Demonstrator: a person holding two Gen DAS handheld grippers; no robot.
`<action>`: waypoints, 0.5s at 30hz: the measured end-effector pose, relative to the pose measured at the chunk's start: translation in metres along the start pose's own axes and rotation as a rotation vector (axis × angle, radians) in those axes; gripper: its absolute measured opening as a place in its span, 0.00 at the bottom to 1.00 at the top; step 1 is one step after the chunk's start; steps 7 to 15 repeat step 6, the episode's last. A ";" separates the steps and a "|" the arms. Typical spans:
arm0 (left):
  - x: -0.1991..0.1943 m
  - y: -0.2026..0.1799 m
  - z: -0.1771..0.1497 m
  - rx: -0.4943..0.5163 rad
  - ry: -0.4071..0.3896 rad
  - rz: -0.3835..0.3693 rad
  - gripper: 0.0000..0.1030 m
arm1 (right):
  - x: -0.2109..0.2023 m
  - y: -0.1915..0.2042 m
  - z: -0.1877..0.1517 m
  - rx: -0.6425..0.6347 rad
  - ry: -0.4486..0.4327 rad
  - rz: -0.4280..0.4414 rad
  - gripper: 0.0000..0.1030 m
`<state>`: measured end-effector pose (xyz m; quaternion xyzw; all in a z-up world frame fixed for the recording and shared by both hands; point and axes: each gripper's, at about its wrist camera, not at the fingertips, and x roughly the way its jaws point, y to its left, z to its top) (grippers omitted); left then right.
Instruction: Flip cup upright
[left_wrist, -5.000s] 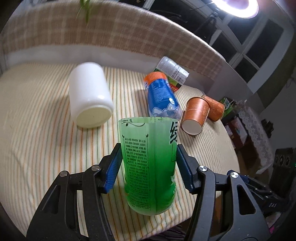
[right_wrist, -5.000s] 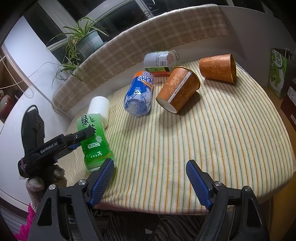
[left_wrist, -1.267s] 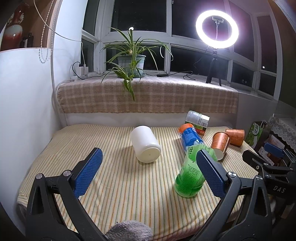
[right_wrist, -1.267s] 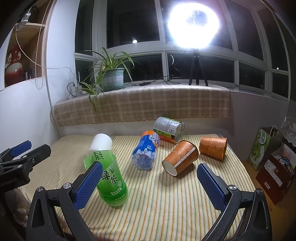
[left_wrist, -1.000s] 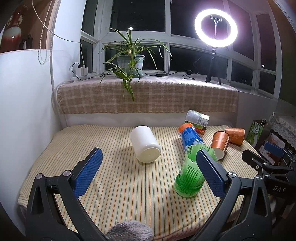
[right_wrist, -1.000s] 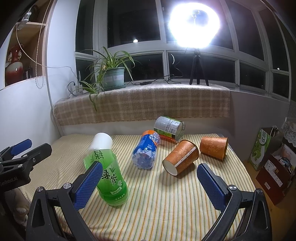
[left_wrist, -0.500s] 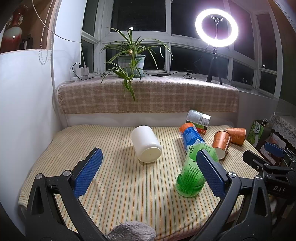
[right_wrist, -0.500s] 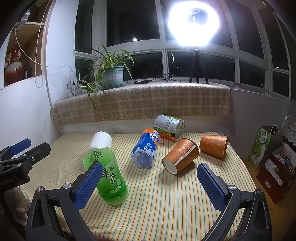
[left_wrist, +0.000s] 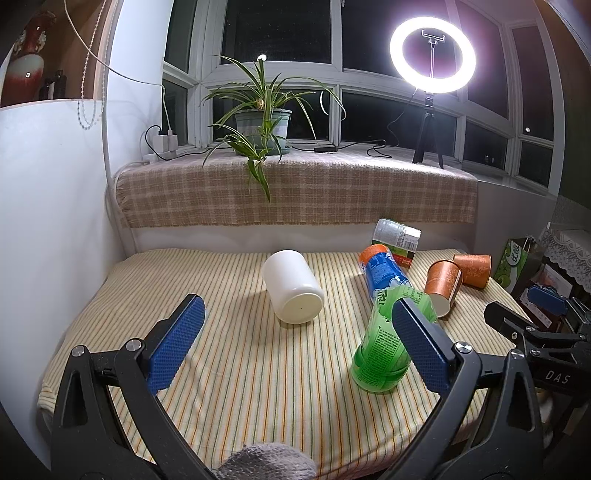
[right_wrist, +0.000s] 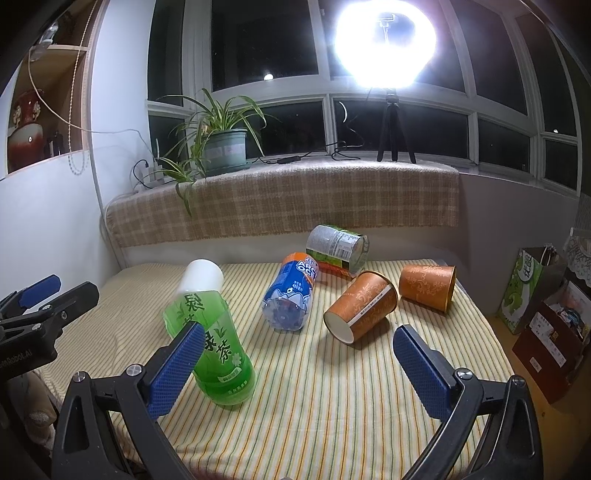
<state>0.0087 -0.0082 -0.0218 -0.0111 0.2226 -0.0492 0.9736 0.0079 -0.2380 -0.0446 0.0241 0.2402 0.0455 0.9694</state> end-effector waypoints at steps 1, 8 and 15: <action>0.000 -0.001 0.000 0.000 0.000 0.000 1.00 | 0.000 0.000 0.000 0.000 0.001 0.001 1.00; -0.001 0.002 -0.001 0.006 -0.015 0.018 1.00 | 0.002 0.000 -0.001 0.000 0.008 0.004 1.00; -0.001 0.002 -0.001 0.006 -0.015 0.018 1.00 | 0.002 0.000 -0.001 0.000 0.008 0.004 1.00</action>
